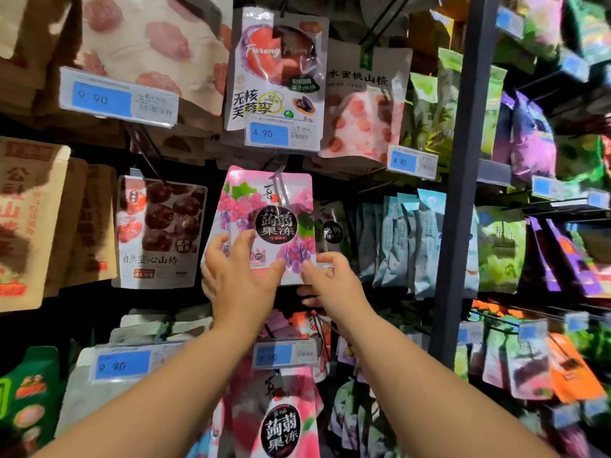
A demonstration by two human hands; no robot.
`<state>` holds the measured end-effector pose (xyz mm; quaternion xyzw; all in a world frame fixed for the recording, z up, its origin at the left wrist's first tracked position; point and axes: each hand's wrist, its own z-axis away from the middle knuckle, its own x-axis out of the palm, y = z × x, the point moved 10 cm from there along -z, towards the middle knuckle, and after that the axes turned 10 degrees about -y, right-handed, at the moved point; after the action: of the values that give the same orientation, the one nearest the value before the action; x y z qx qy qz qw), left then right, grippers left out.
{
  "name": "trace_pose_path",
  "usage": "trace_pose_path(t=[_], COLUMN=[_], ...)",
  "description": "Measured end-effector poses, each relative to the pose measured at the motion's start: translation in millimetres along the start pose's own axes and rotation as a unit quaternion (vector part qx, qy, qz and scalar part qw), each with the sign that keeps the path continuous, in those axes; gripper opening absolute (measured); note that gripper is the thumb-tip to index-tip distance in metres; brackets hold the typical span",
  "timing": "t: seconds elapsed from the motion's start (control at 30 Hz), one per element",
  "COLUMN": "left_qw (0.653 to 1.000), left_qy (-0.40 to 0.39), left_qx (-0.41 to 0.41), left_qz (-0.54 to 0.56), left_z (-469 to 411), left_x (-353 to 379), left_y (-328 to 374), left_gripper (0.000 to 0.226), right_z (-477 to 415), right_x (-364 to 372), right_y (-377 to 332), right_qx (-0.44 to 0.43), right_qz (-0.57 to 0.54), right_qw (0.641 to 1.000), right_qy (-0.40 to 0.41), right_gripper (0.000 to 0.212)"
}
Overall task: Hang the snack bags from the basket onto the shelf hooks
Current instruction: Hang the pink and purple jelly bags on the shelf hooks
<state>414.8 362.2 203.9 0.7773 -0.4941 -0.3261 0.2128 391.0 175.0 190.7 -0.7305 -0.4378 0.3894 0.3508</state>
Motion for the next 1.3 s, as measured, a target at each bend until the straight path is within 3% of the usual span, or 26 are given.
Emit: trace_pose_path(t=[0.1, 0.23, 0.33, 0.5, 0.6, 0.83, 1.1, 1.3], left_qw=[0.997, 0.988, 0.968, 0.902, 0.859, 0.777, 0.699, 0.696], left_qy=[0.04, -0.019, -0.146, -0.393, -0.486, -0.609, -0.687, -0.681], left_qx=[0.051, 0.153, 0.203, 0.161, 0.139, 0.147, 0.177, 0.19], left_qz=[-0.037, -0.033, 0.015, 0.07, 0.082, 0.054, -0.088, -0.126], left_z=[23, 66, 113, 227, 293, 381, 420, 421], left_x=[0, 43, 115, 250, 307, 376, 400, 399], left_y=[18, 52, 71, 80, 89, 105, 85, 83], left_gripper=[0.053, 0.046, 0.039, 0.031, 0.03, 0.03, 0.03, 0.033], right_z=[22, 66, 114, 213, 276, 391, 473, 510], right_x=[-22, -68, -116, -215, -265, -343, -398, -412], right_y=[3, 29, 66, 139, 174, 224, 264, 277], right_qx=[0.0, 0.021, 0.06, 0.155, 0.213, 0.357, 0.489, 0.591], right_qz=[0.001, 0.021, 0.046, 0.117, 0.139, 0.243, 0.344, 0.385], right_qw=[1.0, 0.998, 0.994, 0.971, 0.951, 0.879, 0.789, 0.7], right_qy=[0.01, 0.048, 0.083, 0.141, 0.175, 0.204, 0.141, 0.112], right_gripper=[0.027, 0.019, 0.016, 0.012, 0.01, 0.013, 0.016, 0.055])
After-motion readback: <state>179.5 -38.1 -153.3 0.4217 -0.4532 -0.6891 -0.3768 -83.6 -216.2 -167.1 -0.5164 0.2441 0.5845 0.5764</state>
